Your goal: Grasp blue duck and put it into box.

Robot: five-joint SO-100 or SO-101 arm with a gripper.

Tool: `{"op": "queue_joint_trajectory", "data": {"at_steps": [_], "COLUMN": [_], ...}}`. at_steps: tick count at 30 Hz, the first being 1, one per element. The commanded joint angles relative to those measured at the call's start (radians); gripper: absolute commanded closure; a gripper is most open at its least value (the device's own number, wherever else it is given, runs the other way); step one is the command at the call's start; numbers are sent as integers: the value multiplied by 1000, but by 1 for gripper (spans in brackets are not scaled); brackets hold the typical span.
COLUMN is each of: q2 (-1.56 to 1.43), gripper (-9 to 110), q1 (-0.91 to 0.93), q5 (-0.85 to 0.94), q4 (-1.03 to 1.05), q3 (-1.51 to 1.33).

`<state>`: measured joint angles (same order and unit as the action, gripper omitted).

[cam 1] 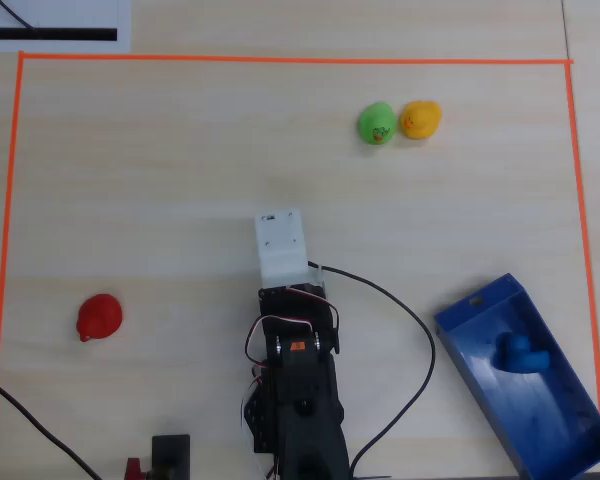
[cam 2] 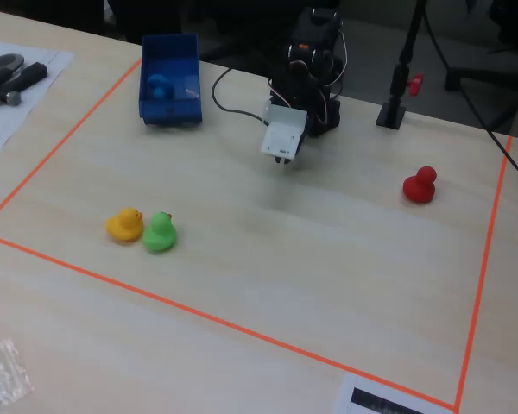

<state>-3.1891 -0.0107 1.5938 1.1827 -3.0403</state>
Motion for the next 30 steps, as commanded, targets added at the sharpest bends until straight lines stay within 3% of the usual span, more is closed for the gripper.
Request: {"op": "queue_joint_trajectory", "data": {"at_steps": [1,8,30], "q2": [-69,-121,-123], "gripper": [101,101,101], "q1": [-14,-9,9], "q5": [5,5,-6], "q4": [40,164,164], "q3": [-44,-71,-71]}}
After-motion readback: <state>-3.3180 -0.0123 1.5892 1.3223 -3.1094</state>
